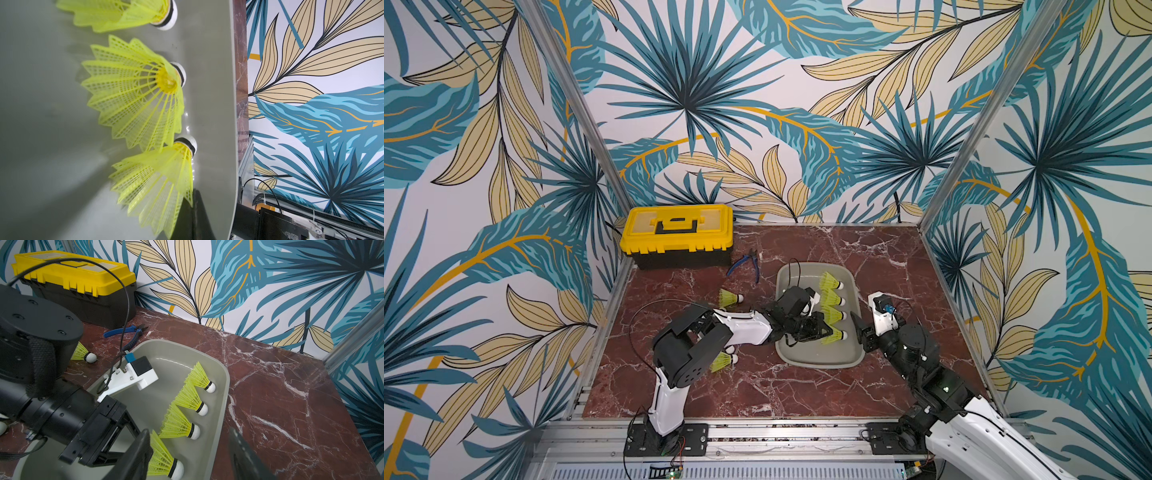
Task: Put the shuttlecocks into the storage box
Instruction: Place the shuttlecock in the storage box.
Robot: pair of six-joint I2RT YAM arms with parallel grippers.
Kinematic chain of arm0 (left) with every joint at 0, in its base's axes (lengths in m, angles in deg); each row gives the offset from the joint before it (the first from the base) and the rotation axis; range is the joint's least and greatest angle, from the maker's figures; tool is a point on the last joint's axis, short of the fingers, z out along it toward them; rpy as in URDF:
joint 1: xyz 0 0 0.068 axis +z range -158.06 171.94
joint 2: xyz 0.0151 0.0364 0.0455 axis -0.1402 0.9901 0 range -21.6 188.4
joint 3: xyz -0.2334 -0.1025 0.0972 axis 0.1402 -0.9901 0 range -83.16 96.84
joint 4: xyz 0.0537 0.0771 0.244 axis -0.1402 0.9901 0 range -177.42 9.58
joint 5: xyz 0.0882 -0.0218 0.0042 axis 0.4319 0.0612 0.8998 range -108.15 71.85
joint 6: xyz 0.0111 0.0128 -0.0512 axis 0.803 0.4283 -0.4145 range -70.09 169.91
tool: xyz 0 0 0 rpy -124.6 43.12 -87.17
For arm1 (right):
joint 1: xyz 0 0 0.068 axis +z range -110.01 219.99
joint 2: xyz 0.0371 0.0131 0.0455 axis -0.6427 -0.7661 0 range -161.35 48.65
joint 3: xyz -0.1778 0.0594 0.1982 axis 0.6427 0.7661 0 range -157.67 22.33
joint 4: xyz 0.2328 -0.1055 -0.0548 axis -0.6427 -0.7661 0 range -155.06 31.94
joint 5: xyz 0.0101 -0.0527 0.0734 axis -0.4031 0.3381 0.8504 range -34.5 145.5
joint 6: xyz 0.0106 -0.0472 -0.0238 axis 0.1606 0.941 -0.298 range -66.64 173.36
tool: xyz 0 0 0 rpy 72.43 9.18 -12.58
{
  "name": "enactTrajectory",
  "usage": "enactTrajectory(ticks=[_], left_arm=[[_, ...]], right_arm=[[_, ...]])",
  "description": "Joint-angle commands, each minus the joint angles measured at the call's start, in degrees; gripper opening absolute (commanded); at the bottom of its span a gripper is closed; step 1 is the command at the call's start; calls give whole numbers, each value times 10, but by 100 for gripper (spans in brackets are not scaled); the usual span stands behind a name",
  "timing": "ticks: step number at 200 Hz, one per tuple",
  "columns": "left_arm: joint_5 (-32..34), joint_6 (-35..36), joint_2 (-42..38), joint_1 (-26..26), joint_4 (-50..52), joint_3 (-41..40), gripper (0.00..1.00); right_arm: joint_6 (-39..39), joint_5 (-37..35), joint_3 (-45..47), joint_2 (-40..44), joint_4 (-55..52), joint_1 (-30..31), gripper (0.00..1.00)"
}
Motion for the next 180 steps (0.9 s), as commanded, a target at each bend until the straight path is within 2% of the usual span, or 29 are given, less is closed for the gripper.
enactTrajectory(ticks=[1, 92, 180], left_arm=[[5, -1, 8, -3, -7, 31, 0], [6, 4, 24, -2, 3, 52, 0], [6, 3, 29, -2, 5, 54, 11]], right_arm=[[-9, -10, 11, 9, -10, 2, 60], [-7, -12, 11, 11, -11, 2, 61], [-7, -12, 13, 8, -7, 2, 61]])
